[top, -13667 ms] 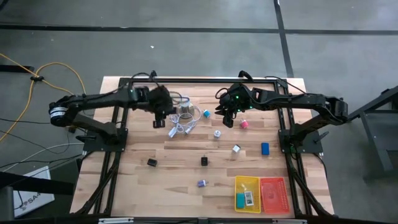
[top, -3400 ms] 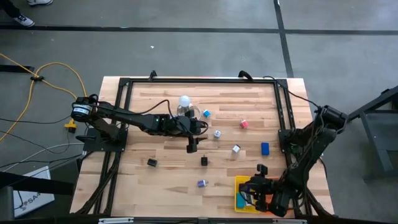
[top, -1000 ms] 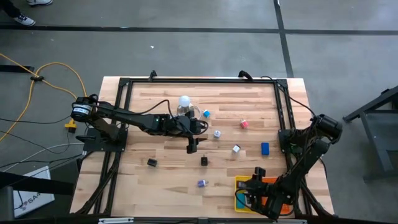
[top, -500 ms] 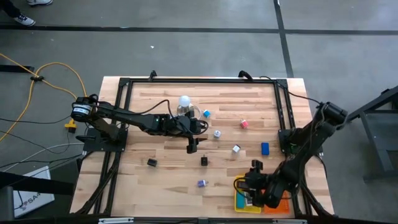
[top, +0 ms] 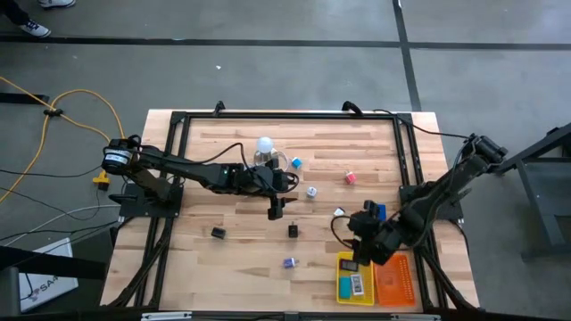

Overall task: Pick & Place Office items
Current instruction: Put the blue digital clock into the yellow basket

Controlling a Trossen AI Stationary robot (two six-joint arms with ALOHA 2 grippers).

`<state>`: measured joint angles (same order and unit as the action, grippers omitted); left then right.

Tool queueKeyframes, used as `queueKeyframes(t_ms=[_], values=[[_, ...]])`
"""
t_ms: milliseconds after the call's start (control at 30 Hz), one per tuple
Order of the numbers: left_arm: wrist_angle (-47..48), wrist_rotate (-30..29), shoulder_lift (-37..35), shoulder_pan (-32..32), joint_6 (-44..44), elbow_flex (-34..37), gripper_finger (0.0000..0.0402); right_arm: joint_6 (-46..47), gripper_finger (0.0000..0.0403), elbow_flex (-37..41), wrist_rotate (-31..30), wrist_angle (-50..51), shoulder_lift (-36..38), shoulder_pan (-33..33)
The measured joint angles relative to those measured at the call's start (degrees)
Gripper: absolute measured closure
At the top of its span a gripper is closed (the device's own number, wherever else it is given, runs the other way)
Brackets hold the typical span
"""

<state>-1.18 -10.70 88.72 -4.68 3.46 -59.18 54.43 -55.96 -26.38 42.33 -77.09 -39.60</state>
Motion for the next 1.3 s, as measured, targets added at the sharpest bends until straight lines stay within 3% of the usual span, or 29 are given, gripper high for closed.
queueKeyframes(t_ms=[367,733,867,1033,1167,1300], values=[[-0.2,0.0,0.0,0.0,0.0,0.0,0.0163,0.5,0.0183,0.0,0.4,6.9,2.8,3.7],[-0.7,0.0,0.0,0.0,0.0,0.0,0.0163,15.2,0.0183,0.0,2.0,23.4,3.3,7.0],[-0.7,0.0,0.0,0.0,0.0,0.0,0.0163,20.3,0.0183,0.0,4.0,24.9,3.3,9.1],[-0.7,0.0,0.0,0.0,0.0,0.0,0.0163,22.0,0.0183,0.0,12.0,21.9,3.3,11.3],[-0.6,0.0,0.0,0.0,0.0,0.0,0.0163,21.4,0.0183,0.0,12.8,17.9,3.3,11.6],[-0.6,0.0,0.0,0.0,0.0,0.0,0.0163,26.5,0.0183,0.0,13.3,18.5,3.3,11.6]])
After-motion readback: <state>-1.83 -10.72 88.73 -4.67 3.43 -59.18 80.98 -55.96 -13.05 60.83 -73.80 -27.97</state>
